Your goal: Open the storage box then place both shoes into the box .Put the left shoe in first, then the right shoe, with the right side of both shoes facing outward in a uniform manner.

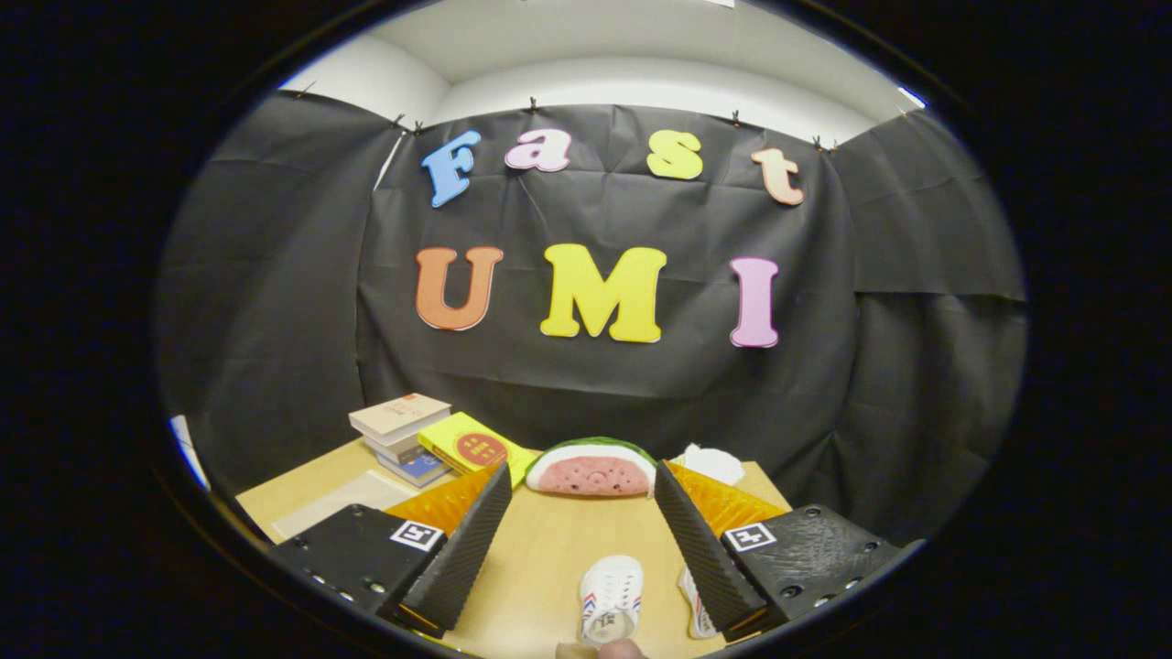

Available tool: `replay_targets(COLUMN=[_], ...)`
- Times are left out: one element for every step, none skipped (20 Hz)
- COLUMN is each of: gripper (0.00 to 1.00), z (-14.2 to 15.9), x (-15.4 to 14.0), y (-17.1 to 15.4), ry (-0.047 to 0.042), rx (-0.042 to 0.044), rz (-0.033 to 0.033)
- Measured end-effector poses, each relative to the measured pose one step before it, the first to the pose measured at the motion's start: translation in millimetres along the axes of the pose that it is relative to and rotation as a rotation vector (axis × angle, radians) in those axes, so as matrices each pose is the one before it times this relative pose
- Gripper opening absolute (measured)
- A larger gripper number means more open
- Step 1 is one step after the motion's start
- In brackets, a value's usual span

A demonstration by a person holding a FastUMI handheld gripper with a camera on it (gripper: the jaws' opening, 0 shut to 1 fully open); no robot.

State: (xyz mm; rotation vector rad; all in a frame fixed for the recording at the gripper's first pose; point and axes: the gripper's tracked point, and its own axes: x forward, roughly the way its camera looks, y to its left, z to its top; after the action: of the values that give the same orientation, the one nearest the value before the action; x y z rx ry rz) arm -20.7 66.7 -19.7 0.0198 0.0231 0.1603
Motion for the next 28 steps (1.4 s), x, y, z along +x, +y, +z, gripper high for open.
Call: replay_targets(gripper=[0.95, 0.95, 0.95, 0.95, 0.95, 0.95, 0.95, 0.95, 0.96, 0.96, 0.96, 0.96, 0.96, 0.96, 0.96, 0.96, 0.96, 0.96, 0.96, 0.96, 0.96, 0.96, 0.96, 0.96, 0.96, 0.96, 0.95, 0.95], z=[-1.39, -4.38, -6.01, -7.02, -7.91, -9.23, -9.73, -12.27, -12.08, -10.67, -8.92, -9.70, -7.64, -6.89, -6.74, -8.06, -6.84, -6.29, -6.66, -4.98, -7.12, -6.68, -3.79, -4.14, -5.16, -3.61, -3.09, -5.34], x=[-0.93, 0.63, -0.48, -0.94, -0.11, 1.59, 1.19, 2.41, 2.33, 3.15, 2.92, 3.16, 4.03, 4.56, 5.19, 3.79, 5.25, 5.30, 5.58, 6.20, 5.24, 5.40, 3.88, 3.51, 4.40, 4.14, 5.11, 2.64], y=[5.87, 5.87, 6.14, 6.88, 7.44, 7.84, 8.59, 6.06, 4.27, 4.22, 4.30, 3.72, 3.34, 2.61, -0.04, -0.25, 1.69, 2.40, 0.63, 1.32, 0.31, -0.96, -1.50, -0.12, -0.58, 0.03, 1.52, 2.20], ry=[0.00348, 0.00845, 0.01307, 0.01413, 0.02043, 0.01826, 0.01771, 0.02561, 0.03017, 0.02633, 0.02559, 0.02547, 0.02249, 0.02195, 0.02059, 0.02163, 0.02012, 0.01816, 0.01995, 0.02069, 0.02144, 0.02140, 0.01843, 0.02314, 0.02408, 0.02178, 0.01649, 0.02168], rx=[0.01572, 0.01430, 0.01630, 0.01738, 0.01414, 0.01105, 0.01056, 0.01390, 0.01471, 0.01543, 0.01568, 0.01922, 0.01827, 0.01366, 0.01190, 0.01385, 0.01648, 0.01559, 0.01228, 0.00852, 0.00481, 0.00501, 0.01743, 0.02178, 0.02124, 0.02193, 0.02674, 0.02897], rz=[0.01060, 0.01613, 0.01627, 0.01767, 0.02384, 0.01983, 0.03050, 0.01739, 0.01504, 0.01443, 0.01406, 0.01742, 0.01790, 0.01087, 0.00559, 0.00841, 0.01097, 0.01025, 0.00716, 0.00844, 0.01360, 0.00893, 0.01213, 0.01653, 0.01773, 0.01950, 0.02607, 0.02232])
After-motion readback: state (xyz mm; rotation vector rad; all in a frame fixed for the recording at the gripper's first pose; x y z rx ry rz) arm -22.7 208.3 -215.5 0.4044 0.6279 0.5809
